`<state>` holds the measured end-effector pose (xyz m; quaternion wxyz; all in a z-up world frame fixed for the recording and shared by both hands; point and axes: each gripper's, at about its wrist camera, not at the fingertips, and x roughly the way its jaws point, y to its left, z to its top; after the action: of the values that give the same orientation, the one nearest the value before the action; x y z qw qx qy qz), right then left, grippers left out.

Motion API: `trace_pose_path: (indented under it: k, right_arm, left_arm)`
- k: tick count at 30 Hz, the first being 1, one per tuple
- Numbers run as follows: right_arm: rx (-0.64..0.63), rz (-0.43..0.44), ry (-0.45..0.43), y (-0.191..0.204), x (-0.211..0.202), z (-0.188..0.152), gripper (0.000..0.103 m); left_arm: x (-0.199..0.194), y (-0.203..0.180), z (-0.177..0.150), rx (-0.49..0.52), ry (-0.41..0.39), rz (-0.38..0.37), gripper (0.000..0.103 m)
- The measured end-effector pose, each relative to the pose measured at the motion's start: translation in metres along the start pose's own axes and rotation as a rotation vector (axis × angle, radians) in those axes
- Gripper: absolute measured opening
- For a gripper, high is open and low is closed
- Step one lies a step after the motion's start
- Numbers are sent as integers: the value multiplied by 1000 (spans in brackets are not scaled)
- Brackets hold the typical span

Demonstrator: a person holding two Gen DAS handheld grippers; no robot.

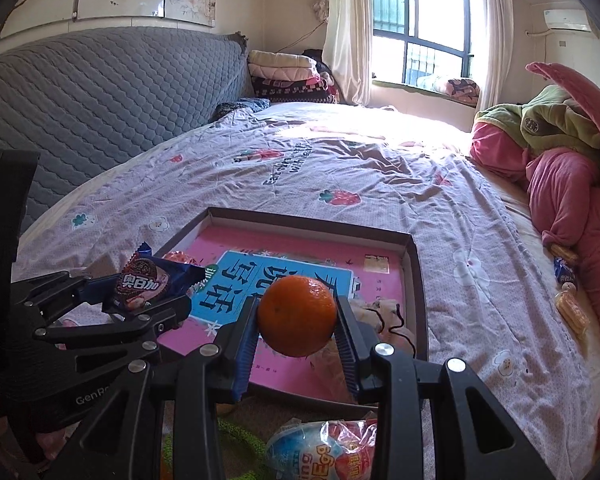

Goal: Organize objects
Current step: 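Carry the orange with the right tool while the left tool carries the packet over the tray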

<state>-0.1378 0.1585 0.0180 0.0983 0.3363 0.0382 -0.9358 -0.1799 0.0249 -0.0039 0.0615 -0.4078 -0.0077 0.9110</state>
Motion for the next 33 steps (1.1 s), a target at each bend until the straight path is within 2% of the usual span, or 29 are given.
trace_pose_path:
  k: [11, 33]
  right_arm:
    - [-9, 27, 59, 2, 16, -4, 37]
    - [-12, 50, 137, 3, 42, -6, 37]
  left_arm:
    - [19, -2, -4, 19, 52, 8, 57]
    - [32, 4, 0, 15, 68, 1, 57]
